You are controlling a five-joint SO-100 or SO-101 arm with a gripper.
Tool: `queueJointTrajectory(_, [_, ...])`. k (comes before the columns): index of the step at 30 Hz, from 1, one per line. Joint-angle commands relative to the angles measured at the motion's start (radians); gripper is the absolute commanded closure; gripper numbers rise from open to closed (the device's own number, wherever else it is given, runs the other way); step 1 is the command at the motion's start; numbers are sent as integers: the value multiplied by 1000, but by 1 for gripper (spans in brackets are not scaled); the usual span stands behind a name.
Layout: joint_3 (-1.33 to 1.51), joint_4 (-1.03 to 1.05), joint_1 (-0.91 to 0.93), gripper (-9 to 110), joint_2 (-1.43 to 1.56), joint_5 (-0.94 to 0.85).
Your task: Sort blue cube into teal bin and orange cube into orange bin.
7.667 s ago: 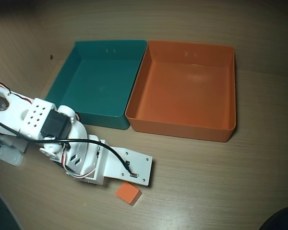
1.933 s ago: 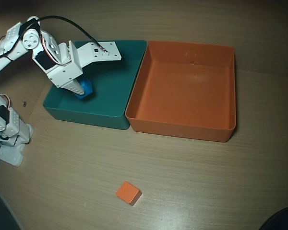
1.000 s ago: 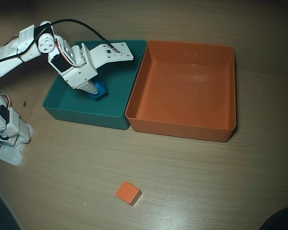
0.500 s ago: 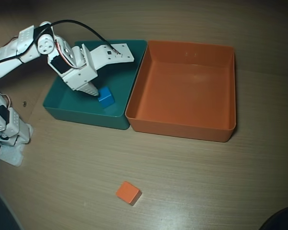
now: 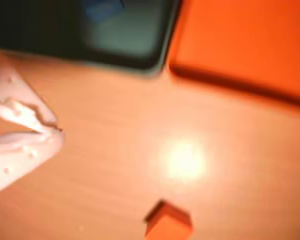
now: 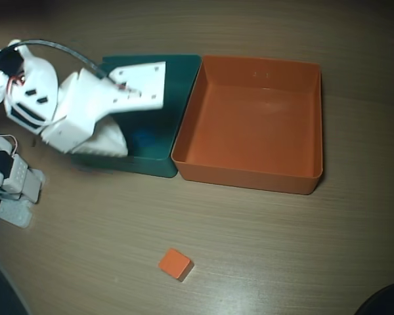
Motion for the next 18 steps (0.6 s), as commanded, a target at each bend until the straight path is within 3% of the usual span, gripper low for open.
queueJointTrajectory(1, [-75, -9, 98, 107, 44, -6])
queueJointTrajectory(9, [-310, -9, 230, 104, -167, -6])
queueJointTrajectory(18, [-598, -11, 344, 68, -442, -6])
